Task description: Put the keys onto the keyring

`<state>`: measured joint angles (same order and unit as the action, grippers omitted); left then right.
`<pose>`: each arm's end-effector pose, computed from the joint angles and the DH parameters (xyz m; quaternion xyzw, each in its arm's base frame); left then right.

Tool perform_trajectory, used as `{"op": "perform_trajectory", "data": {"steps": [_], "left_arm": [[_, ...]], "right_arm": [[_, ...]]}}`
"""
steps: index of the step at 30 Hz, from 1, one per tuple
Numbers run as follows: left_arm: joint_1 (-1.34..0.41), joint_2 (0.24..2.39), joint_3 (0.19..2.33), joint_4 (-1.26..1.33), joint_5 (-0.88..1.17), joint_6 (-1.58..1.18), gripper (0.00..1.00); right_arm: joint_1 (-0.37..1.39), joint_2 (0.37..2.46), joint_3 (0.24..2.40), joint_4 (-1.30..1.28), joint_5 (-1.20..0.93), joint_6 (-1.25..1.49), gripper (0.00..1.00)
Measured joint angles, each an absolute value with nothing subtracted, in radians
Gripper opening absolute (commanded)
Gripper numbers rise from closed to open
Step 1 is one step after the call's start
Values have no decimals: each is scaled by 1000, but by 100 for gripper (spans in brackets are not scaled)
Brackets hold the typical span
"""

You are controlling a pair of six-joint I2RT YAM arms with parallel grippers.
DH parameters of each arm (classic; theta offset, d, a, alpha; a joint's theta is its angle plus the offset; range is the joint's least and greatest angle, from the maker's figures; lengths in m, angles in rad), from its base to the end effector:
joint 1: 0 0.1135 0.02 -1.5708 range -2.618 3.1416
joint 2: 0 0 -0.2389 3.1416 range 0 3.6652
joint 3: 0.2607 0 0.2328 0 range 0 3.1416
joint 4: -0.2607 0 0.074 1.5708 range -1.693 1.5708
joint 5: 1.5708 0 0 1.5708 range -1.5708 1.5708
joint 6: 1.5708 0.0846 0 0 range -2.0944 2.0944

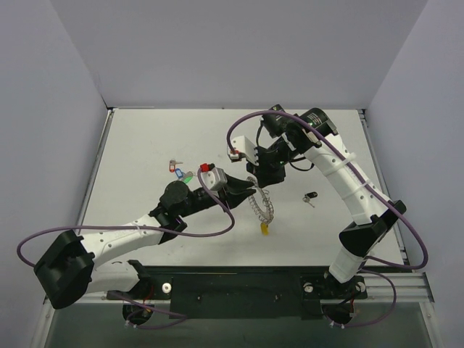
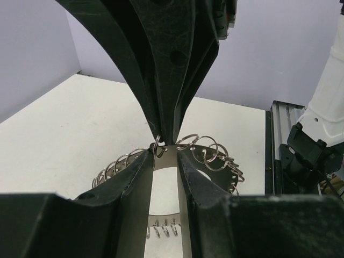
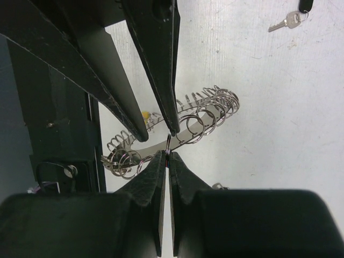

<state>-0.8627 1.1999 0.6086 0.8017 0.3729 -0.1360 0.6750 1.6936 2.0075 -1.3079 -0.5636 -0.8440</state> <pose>0.1737 -0.2502 0.2925 0.3544 0.5265 -0.4682 0.6149 0.2247 0.2378 0.3552 -0.6914 0.6134 0.2426 0.2947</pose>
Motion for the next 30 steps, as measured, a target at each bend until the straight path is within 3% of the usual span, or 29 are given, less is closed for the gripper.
{"op": "perform_trajectory", "data": {"steps": [17, 23, 27, 30], "left_arm": [[-864, 1241, 613, 835, 370, -134, 34], [-865, 1245, 625, 834, 376, -133, 20], [-864, 1252, 631, 831, 387, -127, 0], [-864, 1258, 639, 818, 405, -125, 0]], "right_arm": [[675, 1694, 2004, -1311, -589, -870, 0], [674, 1694, 1998, -1313, -593, -879, 0], [674, 1693, 1990, -1319, -596, -887, 0], [671, 1693, 1987, -1328, -595, -892, 0]]}}
